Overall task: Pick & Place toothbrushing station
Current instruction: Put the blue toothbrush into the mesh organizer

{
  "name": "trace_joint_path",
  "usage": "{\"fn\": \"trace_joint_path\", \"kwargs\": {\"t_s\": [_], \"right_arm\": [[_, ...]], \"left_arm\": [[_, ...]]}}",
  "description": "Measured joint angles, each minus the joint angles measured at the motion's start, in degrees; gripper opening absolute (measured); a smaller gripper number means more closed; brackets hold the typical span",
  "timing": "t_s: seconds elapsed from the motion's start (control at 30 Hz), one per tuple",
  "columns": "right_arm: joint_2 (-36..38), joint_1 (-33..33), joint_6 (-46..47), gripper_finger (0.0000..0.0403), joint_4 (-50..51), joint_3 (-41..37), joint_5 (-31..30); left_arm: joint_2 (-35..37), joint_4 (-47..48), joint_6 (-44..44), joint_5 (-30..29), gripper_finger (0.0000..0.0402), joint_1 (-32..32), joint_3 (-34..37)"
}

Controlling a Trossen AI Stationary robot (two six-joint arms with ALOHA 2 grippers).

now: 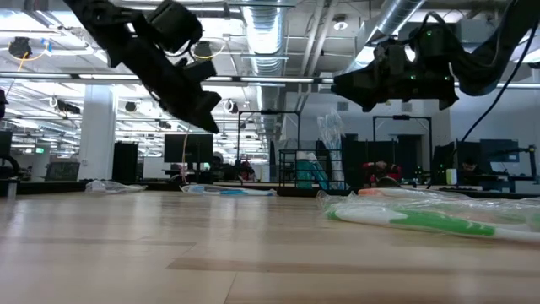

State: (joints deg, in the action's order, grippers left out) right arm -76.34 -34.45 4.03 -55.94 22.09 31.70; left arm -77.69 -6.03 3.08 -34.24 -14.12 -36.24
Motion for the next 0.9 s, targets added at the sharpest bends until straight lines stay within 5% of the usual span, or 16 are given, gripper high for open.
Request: {"fn": "trace_joint_path", "kwargs": {"t_s": [0.23,0.53,0.9], "right_arm": [[0.0,1.9,-4.4,0.0165,1.2,0.0,-0.1],[0.0,1.9,-4.0,0.0153,1.5,0.0,-0.2],[0.0,2.2,-4.0,0.0143,1.7,0.0,-0.2]], "left_arm": [[0.0,0.3,8.3,4.9,0.0062,-3.4,1.5],[0.0,1.0,4.5,9.0,0.0068,-4.0,1.8],[0.0,-1.7,6.3,9.0,0.0156,-4.6,10.6]]}}
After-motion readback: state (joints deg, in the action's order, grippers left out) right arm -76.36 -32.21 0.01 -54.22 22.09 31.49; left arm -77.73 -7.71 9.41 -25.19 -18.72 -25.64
